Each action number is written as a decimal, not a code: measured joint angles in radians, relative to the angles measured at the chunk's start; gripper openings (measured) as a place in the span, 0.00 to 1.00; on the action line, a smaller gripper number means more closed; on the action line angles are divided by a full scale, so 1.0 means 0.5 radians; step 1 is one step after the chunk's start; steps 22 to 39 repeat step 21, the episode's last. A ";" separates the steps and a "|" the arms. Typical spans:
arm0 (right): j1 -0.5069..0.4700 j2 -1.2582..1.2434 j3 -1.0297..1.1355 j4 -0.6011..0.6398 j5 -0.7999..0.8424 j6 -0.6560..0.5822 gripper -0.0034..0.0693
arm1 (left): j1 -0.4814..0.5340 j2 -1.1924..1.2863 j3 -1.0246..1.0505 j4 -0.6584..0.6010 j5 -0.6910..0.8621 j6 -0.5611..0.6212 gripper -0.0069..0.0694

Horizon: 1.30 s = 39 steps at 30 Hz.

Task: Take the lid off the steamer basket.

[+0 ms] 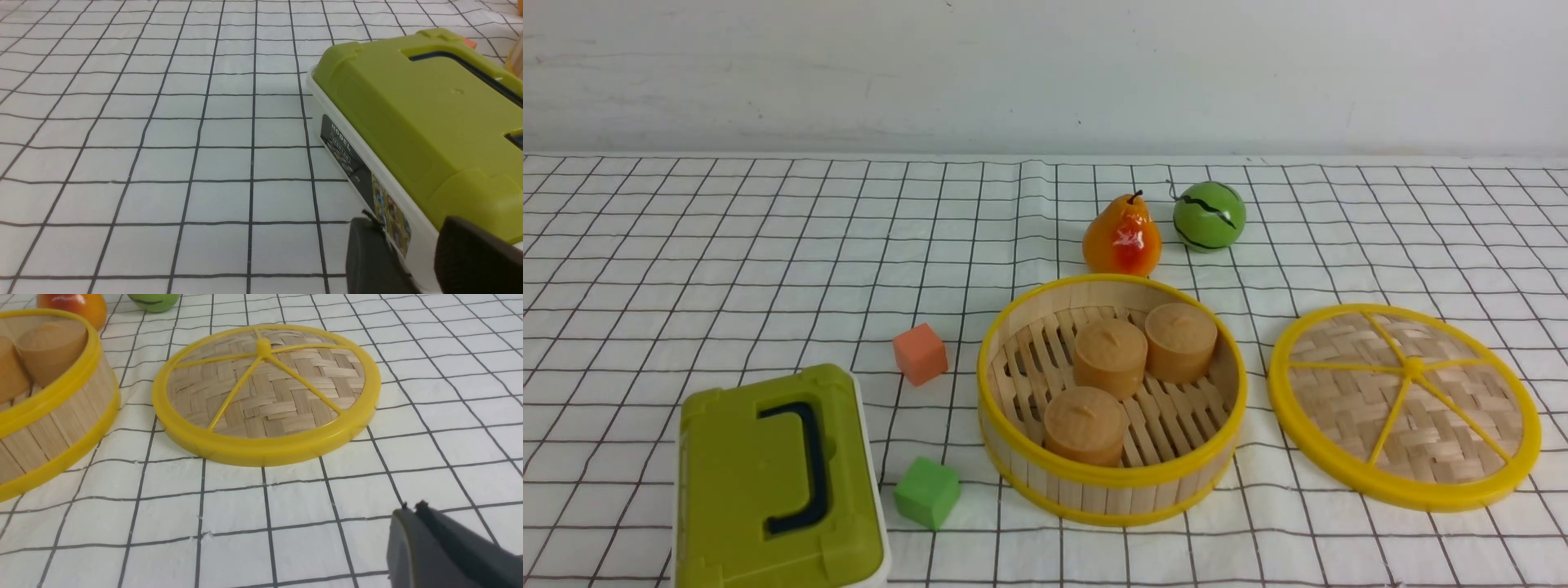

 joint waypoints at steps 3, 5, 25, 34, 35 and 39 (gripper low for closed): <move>0.000 0.000 0.000 0.000 0.000 0.000 0.06 | 0.000 0.000 0.000 0.000 0.000 0.000 0.40; 0.000 0.000 0.000 0.000 0.000 0.000 0.06 | 0.000 0.000 0.000 0.000 0.000 0.000 0.40; 0.000 0.000 0.000 0.000 0.000 0.000 0.10 | 0.000 0.000 0.000 0.000 0.000 0.000 0.40; 0.000 0.000 0.000 0.000 0.000 0.000 0.10 | 0.000 0.000 0.000 0.000 0.000 0.000 0.40; 0.000 0.000 0.000 0.000 0.000 0.000 0.10 | 0.000 0.000 0.000 0.000 0.000 0.000 0.40; 0.000 0.000 0.000 0.000 0.000 0.000 0.10 | 0.000 0.000 0.000 0.000 0.000 0.000 0.40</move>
